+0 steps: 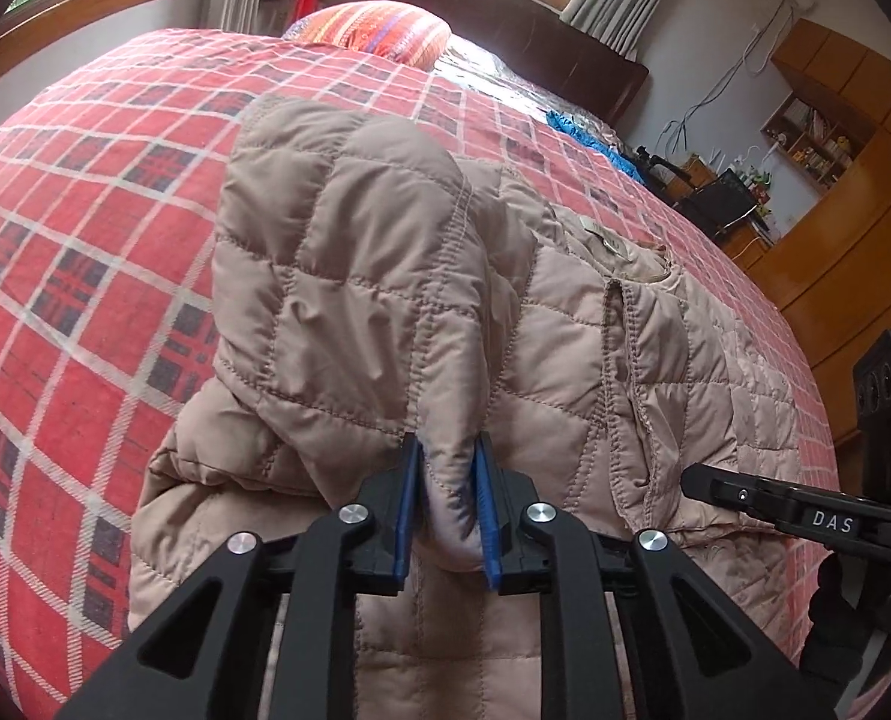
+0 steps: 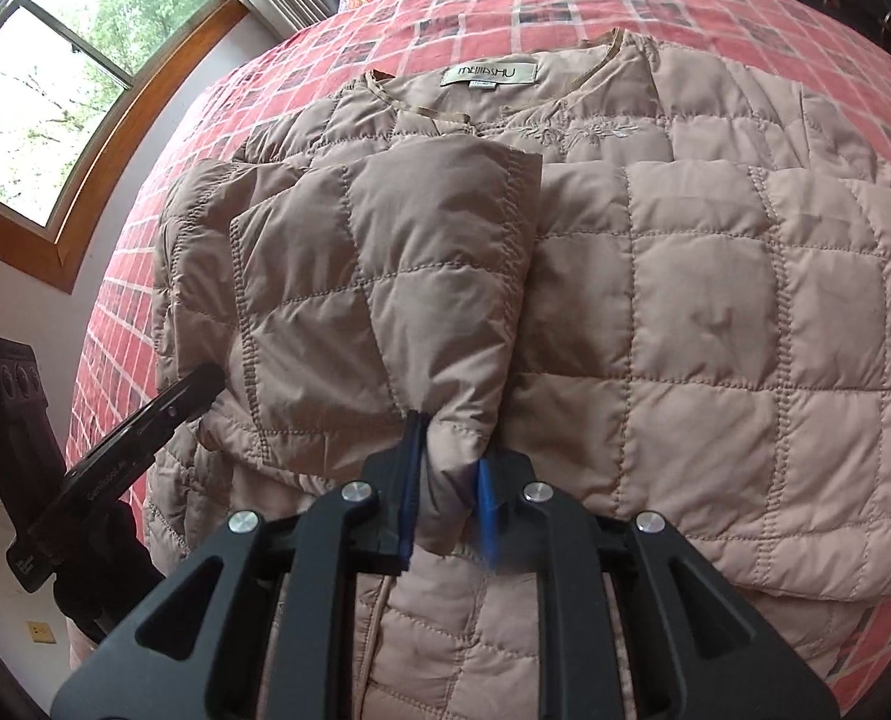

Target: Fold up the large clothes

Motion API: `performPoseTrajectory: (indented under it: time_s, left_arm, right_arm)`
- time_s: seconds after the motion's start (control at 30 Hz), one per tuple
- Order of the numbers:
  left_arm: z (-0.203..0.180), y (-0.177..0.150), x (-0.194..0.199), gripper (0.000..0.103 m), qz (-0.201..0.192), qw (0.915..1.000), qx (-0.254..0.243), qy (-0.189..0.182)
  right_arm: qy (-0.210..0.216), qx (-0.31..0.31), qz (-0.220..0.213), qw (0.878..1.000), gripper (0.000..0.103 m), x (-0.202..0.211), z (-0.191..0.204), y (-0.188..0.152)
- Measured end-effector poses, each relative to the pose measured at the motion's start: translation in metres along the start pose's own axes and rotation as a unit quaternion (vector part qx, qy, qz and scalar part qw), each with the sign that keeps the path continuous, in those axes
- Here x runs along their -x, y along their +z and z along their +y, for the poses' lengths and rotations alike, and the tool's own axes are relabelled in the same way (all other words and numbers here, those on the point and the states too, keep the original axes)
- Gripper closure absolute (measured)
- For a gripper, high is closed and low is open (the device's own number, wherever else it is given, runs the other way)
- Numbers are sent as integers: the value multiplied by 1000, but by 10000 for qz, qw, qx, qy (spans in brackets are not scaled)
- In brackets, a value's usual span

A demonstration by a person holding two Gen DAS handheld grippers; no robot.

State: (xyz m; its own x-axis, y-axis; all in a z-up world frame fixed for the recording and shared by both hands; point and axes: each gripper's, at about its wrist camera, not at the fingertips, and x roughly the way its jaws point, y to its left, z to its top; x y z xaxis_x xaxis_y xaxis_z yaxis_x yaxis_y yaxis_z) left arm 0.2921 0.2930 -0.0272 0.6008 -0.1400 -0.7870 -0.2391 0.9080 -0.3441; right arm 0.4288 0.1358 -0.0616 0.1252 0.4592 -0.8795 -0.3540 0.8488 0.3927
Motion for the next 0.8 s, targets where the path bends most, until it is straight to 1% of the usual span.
performPoseTrajectory:
  time_s: [0.03, 0.07, 0.1, 0.13, 0.17, 0.2, 0.23, 0.3, 0.4, 0.47, 0.53, 0.63, 0.73, 0.77, 0.8]
  left_arm:
    - [-1, -1, 2, 81, 18, 10000, -5, -3]
    - [-1, -1, 6, 81, 31, 10000, -13, -38]
    - [-1, -1, 11, 77, 27, 10000, -21, -83]
    - [-1, -1, 18, 70, 7, 9999, -36, -131]
    - [0, -3, 28, 67, -37, 9997, -74, -220]
    - [1, -3, 36, 64, -98, 9995, -109, -278]
    - [4, -3, 46, 64, -195, 9994, -144, -265]
    - [9, -3, 61, 64, -398, 9990, -175, -85]
    - [15, -2, 67, 64, -591, 9968, -321, 441]
    - [19, -2, 62, 64, -535, 9961, -351, 614]
    - [22, -2, 52, 64, -418, 9959, -378, 707]
    - [21, -4, 39, 64, -312, 9942, -462, 918]
    - [26, -6, 30, 64, -193, 9944, -446, 934]
    - [27, -6, 28, 64, -177, 9944, -449, 938]
    - [28, -6, 27, 64, -167, 9945, -449, 932]
  right_arm:
    - [-53, -9, -17, 10000, 80, 3, 0, -1]
    - [-143, 25, -61, 9999, 71, 8, 2, -2]
    - [-280, 80, -171, 9994, 66, 15, 5, -3]
    - [-472, 173, -303, 9983, 66, 25, 7, -6]
    - [-661, 281, -431, 9965, 64, 34, 12, -9]
    - [-770, 371, -554, 9948, 58, 43, 16, -11]
    - [-786, 428, -634, 9940, 56, 50, 19, -13]
    - [-725, 647, -697, 9928, 55, 60, 33, -16]
    - [-727, 937, -594, 9912, 51, 53, 58, -17]
    - [-794, 1129, -476, 9893, 50, 38, 77, -19]
    - [-829, 1198, -324, 9888, 47, 18, 90, -18]
    - [-814, 1053, -142, 9910, 46, -3, 97, -12]
    - [-1137, 973, -7, 9887, 47, -23, 97, -6]
    - [-1219, 954, 38, 9879, 51, -28, 95, -5]
    - [-1322, 955, 52, 9866, 61, -31, 94, -5]
